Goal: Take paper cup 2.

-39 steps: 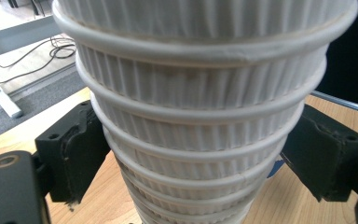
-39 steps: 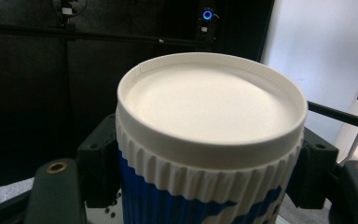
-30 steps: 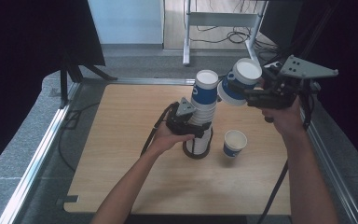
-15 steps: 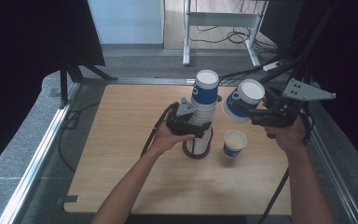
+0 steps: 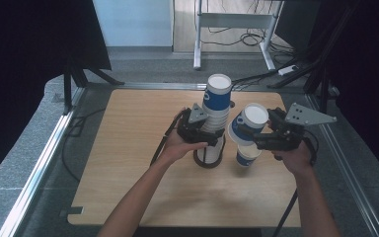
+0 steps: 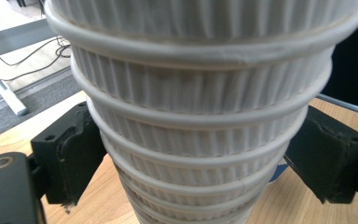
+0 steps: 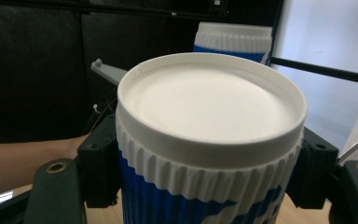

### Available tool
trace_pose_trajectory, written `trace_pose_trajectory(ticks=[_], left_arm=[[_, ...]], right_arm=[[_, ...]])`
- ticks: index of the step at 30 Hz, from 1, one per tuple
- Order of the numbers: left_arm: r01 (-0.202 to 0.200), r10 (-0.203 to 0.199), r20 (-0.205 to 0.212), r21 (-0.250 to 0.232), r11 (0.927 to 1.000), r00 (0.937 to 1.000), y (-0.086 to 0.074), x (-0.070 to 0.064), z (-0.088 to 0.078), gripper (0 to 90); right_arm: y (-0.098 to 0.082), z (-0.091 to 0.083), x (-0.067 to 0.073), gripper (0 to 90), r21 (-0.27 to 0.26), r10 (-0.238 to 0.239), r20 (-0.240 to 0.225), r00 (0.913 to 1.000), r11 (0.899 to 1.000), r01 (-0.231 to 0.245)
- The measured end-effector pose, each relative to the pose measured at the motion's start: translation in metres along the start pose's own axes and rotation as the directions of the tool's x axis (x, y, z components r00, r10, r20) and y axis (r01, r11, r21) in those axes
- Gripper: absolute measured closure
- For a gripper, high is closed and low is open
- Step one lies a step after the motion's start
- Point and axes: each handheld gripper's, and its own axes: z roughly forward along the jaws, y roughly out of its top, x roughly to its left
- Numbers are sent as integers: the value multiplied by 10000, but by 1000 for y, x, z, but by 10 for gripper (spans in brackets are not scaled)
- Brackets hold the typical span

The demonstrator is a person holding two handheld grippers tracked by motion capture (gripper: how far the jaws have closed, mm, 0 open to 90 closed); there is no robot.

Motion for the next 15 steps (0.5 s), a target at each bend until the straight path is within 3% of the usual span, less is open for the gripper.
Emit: trace_pose_trajectory(ticks=[15], left_arm=[[102, -102, 74, -52, 9999, 9999, -1, 0, 0, 77]], right_arm=[[-19, 7, 9, 268, 82, 239, -308, 9992, 9997, -236]])
